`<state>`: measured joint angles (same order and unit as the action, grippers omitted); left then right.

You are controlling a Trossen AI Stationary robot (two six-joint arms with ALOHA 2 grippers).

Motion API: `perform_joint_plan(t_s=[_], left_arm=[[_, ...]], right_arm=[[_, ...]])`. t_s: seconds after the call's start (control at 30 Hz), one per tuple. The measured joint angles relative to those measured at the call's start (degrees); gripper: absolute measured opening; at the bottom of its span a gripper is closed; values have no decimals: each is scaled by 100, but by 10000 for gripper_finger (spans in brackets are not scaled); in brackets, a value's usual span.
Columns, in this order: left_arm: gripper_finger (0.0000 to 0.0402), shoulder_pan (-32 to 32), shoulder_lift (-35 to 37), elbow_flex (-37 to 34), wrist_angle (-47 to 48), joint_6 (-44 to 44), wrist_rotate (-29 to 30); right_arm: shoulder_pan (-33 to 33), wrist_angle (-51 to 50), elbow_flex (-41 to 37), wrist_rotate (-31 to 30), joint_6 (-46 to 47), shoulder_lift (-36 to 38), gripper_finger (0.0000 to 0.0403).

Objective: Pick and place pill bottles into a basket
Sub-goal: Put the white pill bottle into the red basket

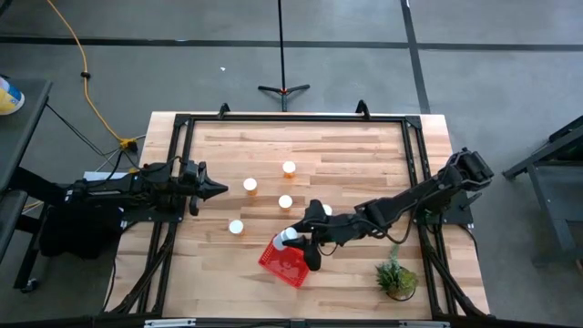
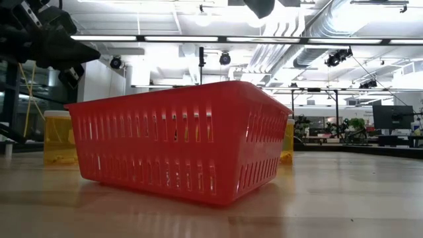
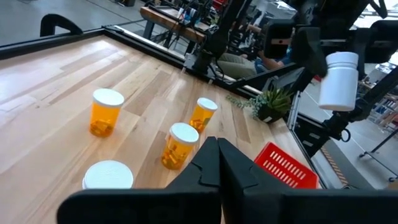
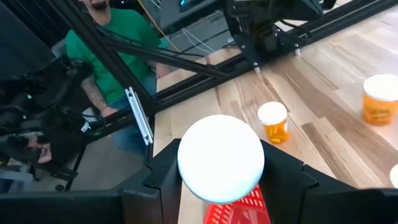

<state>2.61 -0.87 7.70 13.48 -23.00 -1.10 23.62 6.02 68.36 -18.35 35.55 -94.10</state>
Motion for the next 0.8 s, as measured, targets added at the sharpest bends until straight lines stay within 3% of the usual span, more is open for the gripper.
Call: perform_joint_plan(t_s=[0.63,0.8], left_arm=[[23,0,-2,0,2,2,15],[23,0,-2,0,2,0,17]], right_arm=[[2,-502,-2,232,39,-7,159],[4,-533,-2,598,40,-7,159]])
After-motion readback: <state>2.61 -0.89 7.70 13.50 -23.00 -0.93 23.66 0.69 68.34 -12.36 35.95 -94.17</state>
